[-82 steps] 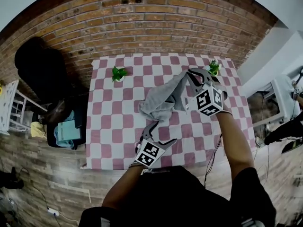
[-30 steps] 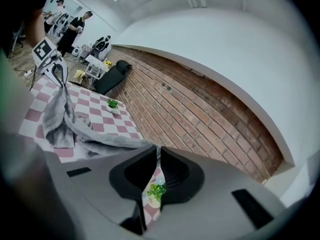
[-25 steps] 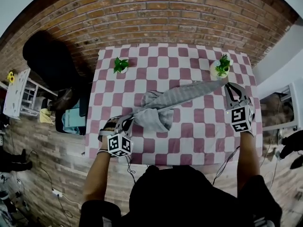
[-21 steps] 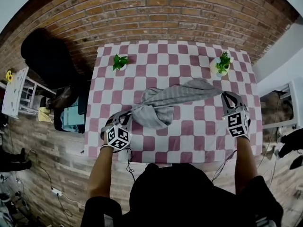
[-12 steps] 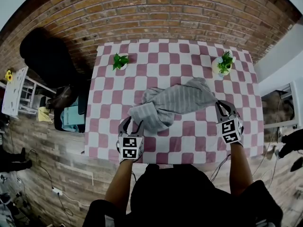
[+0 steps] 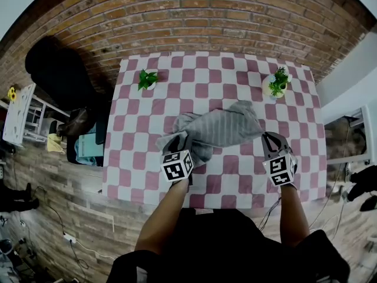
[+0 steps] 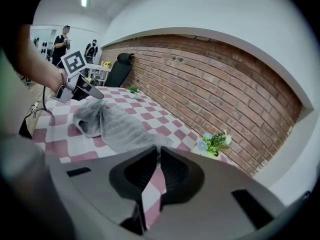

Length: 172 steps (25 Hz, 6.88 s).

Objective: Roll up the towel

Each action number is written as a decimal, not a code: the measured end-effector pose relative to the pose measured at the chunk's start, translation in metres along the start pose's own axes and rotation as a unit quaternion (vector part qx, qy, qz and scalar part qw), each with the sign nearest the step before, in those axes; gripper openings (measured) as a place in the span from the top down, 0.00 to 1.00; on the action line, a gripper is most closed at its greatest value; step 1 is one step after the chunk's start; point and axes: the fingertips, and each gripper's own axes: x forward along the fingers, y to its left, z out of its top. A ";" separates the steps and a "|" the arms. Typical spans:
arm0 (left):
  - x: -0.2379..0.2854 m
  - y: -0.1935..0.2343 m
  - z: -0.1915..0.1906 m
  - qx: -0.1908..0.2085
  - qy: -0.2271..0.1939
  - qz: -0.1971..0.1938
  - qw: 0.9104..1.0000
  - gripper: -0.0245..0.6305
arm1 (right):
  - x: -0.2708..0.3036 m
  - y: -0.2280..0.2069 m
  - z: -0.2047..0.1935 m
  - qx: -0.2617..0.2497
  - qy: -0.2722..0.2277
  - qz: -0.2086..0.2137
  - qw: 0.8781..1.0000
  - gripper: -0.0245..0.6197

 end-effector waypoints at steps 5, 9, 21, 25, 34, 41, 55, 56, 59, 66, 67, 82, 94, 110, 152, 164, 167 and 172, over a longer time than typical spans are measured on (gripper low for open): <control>0.023 0.002 -0.004 -0.035 0.017 0.050 0.998 0.66 | 0.003 0.004 -0.003 0.009 -0.001 0.011 1.000 0.92; 0.044 0.019 -0.020 -0.075 0.043 0.101 0.991 0.60 | 0.009 0.012 -0.004 0.010 -0.015 0.028 0.999 0.92; 0.046 0.038 -0.025 -0.109 0.042 0.107 0.987 0.87 | 0.007 0.003 -0.017 0.012 -0.017 0.027 0.999 0.92; 0.018 0.028 -0.008 -0.088 0.010 0.053 0.995 0.88 | 0.004 -0.008 -0.023 0.019 -0.015 0.017 1.000 0.92; -0.055 0.000 0.022 0.019 -0.039 -0.061 0.997 0.89 | -0.007 -0.035 -0.028 0.049 -0.008 -0.015 0.999 0.92; -0.093 0.024 0.042 0.079 -0.068 -0.043 0.994 0.94 | -0.019 -0.052 -0.027 0.058 -0.006 -0.046 0.997 0.92; -0.126 0.119 0.188 0.298 -0.139 0.067 0.942 0.94 | -0.064 -0.170 0.003 0.002 -0.025 -0.164 0.986 0.92; -0.122 0.120 0.200 0.310 -0.139 0.066 0.938 0.94 | -0.064 -0.180 0.007 -0.001 -0.027 -0.170 0.985 0.92; -0.105 0.116 0.234 0.346 -0.138 0.058 0.926 0.94 | -0.055 -0.203 0.021 -0.017 -0.030 -0.173 0.984 0.92; -0.076 0.094 0.318 0.389 -0.163 0.045 0.905 0.94 | -0.041 -0.258 0.059 -0.041 -0.035 -0.192 0.980 0.92; -0.076 0.089 0.327 0.395 -0.170 0.036 0.902 0.94 | -0.045 -0.265 0.065 -0.042 -0.039 -0.199 0.978 0.92; -0.124 0.109 0.156 0.416 -0.133 -0.105 0.893 0.94 | -0.102 -0.129 -0.044 -0.098 -0.001 -0.084 0.992 0.92; -0.147 0.102 -0.070 0.471 0.057 -0.227 0.851 0.94 | -0.115 -0.029 -0.205 0.134 0.151 -0.067 0.977 0.92; -0.189 0.077 -0.177 0.498 0.099 -0.306 0.805 0.91 | -0.187 0.021 -0.283 0.231 0.250 -0.180 0.923 0.92; -0.188 0.064 -0.192 0.419 0.023 -0.196 0.886 0.82 | 0.198 0.401 0.185 -0.434 0.142 0.514 0.727 0.84; -0.200 0.077 -0.158 0.408 -0.009 -0.192 0.892 0.92 | 0.206 0.385 0.260 -0.325 0.033 0.492 0.807 0.90; -0.204 0.098 -0.141 0.425 -0.010 -0.174 0.888 0.92 | 0.206 0.382 0.290 -0.308 -0.009 0.472 0.826 0.90; -0.213 0.143 -0.123 0.501 0.016 -0.158 0.851 0.92 | 0.205 0.380 0.338 -0.298 -0.056 0.444 0.843 0.90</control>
